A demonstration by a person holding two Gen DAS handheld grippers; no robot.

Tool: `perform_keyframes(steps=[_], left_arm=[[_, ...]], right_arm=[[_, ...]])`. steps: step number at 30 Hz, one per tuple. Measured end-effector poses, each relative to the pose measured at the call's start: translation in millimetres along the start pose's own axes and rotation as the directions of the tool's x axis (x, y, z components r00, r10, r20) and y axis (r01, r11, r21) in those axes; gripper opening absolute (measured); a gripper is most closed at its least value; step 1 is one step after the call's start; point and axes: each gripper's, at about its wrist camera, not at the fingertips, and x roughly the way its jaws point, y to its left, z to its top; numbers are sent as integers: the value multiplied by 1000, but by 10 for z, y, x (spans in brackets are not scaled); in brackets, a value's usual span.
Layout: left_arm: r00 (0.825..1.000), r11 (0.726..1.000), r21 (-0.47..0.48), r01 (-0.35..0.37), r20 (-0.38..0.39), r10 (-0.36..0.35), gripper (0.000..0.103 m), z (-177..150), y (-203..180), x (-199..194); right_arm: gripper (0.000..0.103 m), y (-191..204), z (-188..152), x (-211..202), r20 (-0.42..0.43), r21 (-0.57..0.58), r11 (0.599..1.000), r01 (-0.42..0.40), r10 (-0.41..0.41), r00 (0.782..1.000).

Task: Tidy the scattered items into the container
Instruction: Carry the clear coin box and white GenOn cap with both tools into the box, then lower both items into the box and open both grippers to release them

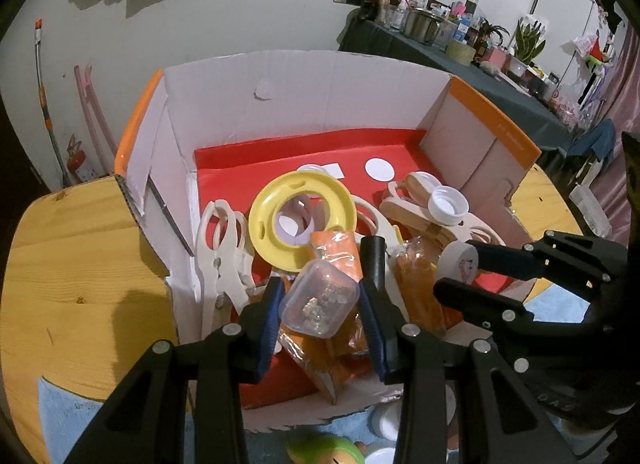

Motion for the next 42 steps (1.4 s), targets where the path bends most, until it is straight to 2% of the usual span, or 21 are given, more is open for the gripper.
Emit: perform_keyframes(steps=[26,28,30,32,42], left_arm=[[1000,1000,-5,2,20,-1,40,53,2,62],[1000,1000,-6,2,19,-2,42,57,4,64],[1000,1000,-6,5,19,-5,45,57,2,64],[1000,1000,-9,2,23,-2,50,71,1,59],[999,1000,-14,-12,30,13,54,76,6,26]], right_arm=[[32,-22,3,181,-40,14,1000,23,-23,999],[34,-21,4,185,-43,17,999,27,-26,999],[48,-14,-1,191,-46,11,999,45,-44,998],[53,0,-9,190,-42,-1,998,68,-68,997],[53,-20,-28,176,-37,9,998,65,-64,997]])
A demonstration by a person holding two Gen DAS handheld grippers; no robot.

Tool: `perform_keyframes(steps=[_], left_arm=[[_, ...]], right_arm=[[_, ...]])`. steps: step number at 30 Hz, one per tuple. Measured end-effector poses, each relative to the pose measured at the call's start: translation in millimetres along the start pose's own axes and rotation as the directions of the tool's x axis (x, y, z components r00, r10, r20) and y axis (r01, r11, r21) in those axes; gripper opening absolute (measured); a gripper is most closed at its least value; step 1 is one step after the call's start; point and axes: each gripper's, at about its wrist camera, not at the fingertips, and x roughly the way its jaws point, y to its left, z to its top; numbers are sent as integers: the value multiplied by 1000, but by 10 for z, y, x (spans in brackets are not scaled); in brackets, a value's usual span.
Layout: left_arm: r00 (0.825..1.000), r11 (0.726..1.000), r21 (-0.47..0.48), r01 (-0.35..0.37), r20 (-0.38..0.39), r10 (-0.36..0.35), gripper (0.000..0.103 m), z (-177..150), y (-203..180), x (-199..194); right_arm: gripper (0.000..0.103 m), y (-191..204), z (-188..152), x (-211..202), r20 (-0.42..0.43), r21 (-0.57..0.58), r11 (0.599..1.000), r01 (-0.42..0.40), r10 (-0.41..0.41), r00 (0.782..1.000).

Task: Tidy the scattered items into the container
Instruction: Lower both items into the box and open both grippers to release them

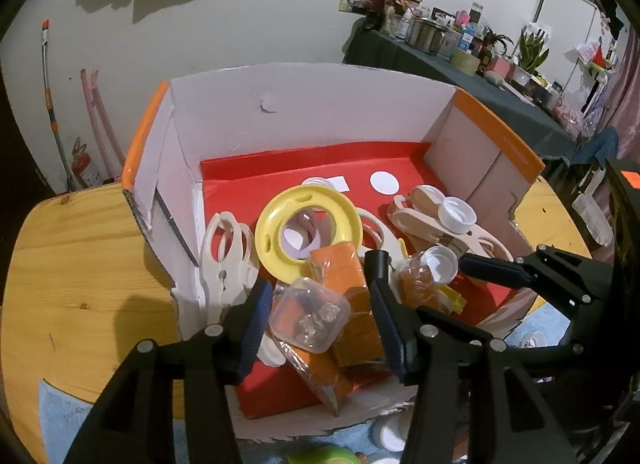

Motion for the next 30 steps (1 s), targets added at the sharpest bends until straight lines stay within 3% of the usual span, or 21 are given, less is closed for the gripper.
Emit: perform_keyframes(steps=[17,22,24,30], left_arm=[[1000,1000,-13,4,10,-4,56,-27,-5,-84],[999,1000,-12,6,36,-6,59,-56,-37,-272],[998,1000,-6,5,55,-4,60,-77,-59,-385],[994,1000,18,5,113,-7,61,-158,-147,-754]], right_arm=[[54,-20,4,-168,35,19,1000,7,-8,999],[56,34,-29,-407,73,14,1000,17,-18,997],[63,69,-54,-527,95,12,1000,22,-23,995],[63,193,-148,-908,152,0,1000,26,-26,988]])
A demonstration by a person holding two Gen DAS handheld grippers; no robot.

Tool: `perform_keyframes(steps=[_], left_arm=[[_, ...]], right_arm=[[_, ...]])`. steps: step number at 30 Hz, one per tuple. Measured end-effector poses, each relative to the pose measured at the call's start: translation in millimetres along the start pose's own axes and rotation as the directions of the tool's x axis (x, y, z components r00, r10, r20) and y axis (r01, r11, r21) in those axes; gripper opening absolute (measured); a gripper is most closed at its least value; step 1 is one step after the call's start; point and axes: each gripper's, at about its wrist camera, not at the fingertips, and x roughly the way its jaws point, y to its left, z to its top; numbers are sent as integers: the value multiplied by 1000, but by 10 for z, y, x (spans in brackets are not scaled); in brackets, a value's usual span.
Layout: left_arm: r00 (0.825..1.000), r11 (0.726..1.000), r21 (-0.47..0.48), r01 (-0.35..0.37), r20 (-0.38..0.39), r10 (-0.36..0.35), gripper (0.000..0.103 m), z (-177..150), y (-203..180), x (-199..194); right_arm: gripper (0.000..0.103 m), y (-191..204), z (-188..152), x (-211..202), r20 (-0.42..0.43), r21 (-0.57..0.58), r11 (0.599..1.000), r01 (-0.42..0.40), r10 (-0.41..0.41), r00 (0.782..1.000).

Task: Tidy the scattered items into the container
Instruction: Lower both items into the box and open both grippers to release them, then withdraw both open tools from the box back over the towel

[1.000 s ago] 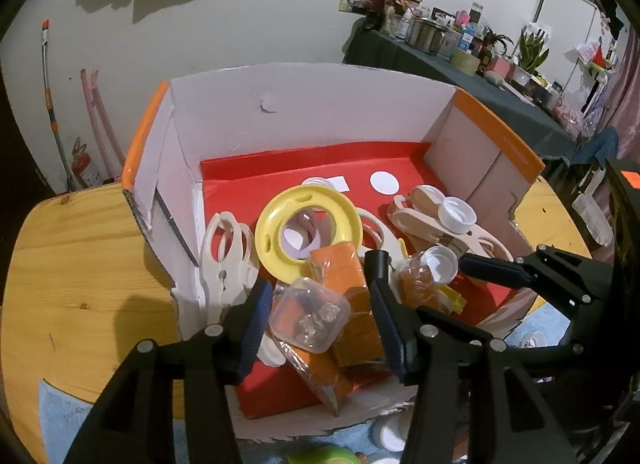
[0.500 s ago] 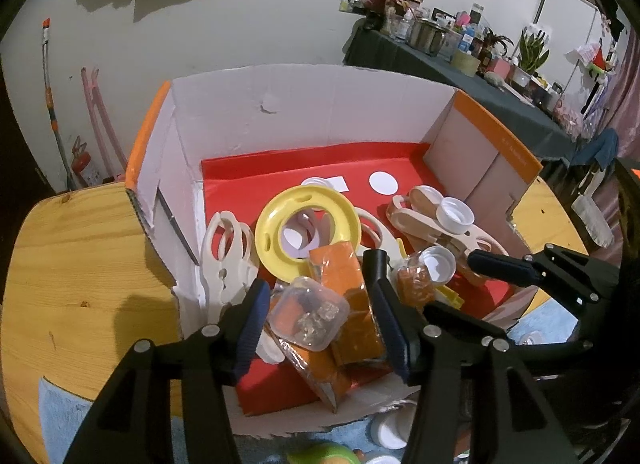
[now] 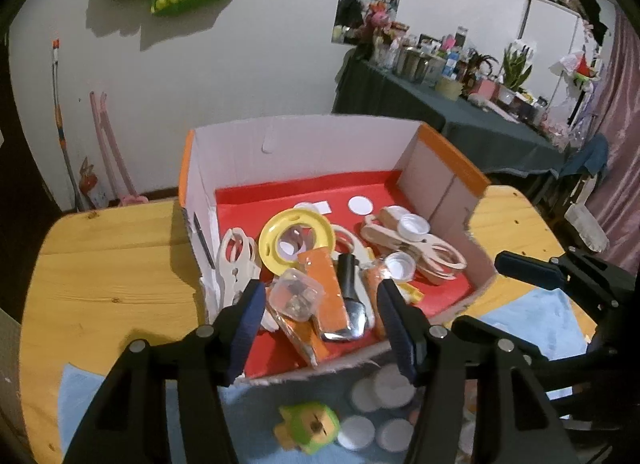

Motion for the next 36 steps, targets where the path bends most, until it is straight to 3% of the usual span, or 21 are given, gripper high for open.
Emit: perform_keyframes(steps=[6,11,17,22,25,36], left_arm=[[997,999,35,-13,73,10,68,-123,-92,-426],[986,998,44,-36,163,29,82,-355,-167,-824],[945,990,54,-133,306,111,103,-805,-313,-1259],[918,983,39,-179,367,153,103,-1173,-424,-1391],[914,982,10,-191,368,174,103,-1370,-470,-1368],[937,971,-85,-223,255,237,103,-1709,-415,-919]], right_arm=[[69,117,-106,-419,61,-9,1000,9,-9,998],[73,208,-285,-739,108,-4,1000,21,-20,994],[76,288,-621,-973,151,44,999,17,-23,988],[85,376,-956,-1035,181,89,995,48,-63,981],[86,415,-1191,-1035,211,116,988,97,-120,970],[90,154,-1776,-805,168,290,938,192,-247,954]])
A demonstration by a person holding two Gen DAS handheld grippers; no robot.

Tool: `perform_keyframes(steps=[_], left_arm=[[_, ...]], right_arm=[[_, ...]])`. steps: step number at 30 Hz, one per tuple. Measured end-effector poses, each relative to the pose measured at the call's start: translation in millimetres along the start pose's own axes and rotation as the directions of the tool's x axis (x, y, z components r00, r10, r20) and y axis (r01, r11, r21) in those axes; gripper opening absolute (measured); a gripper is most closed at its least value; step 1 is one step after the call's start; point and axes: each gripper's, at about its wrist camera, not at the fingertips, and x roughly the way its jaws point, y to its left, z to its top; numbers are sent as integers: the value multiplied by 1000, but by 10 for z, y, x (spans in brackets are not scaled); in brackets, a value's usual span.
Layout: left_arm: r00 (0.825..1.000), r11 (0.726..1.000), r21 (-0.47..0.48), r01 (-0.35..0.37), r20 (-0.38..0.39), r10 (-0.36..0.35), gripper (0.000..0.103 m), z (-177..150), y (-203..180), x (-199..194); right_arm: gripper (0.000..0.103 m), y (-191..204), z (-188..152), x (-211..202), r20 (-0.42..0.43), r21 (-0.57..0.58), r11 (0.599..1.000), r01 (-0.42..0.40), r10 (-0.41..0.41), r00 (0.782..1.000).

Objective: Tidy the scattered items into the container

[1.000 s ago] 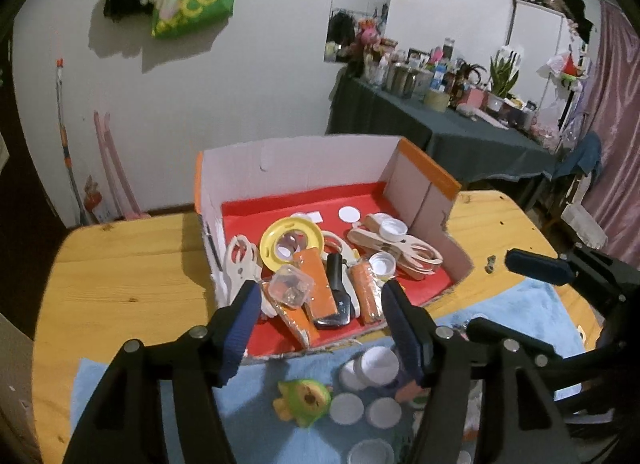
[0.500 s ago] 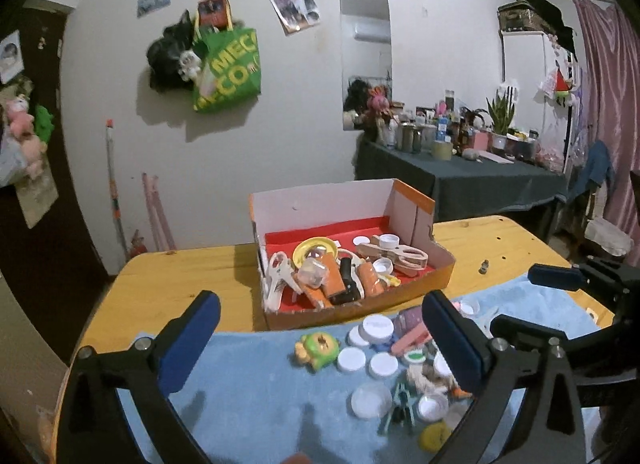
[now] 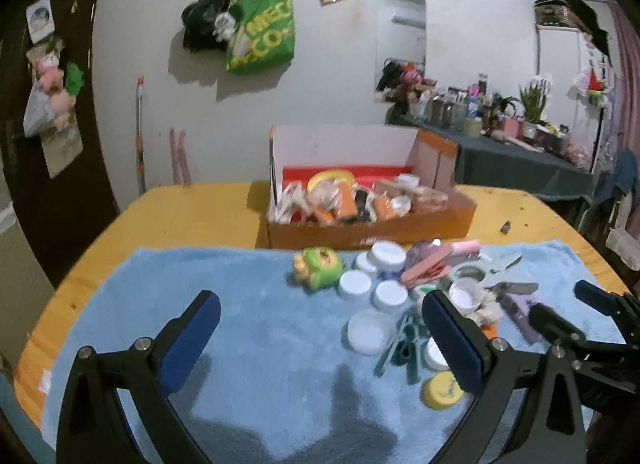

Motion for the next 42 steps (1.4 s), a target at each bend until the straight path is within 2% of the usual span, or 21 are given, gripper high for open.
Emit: perform_keyframes(steps=[6,12,23,33,42], left_arm=[[999,999,-33,-23,-31,22,103,-74,62,153],[999,999,-15,-31,-40,30,103,-134,26,221],[996,1000,-10,-13,-83,12,103,-203,3,334],[995,1000,2,-20,-94,20,103,-219,-20,355],[995,1000,5,-25,-94,26,103,-221,-27,350]], right_arm=[[90,-33,-50,17,42,-27,998,63,-62,997],[90,-17,-132,150,-3,-23,999,44,-44,999],[90,-111,-178,174,-35,42,998,39,-37,999],[90,-21,-197,188,-46,-6,997,70,-71,996],[90,-28,-194,218,-61,-3,998,69,-69,996]])
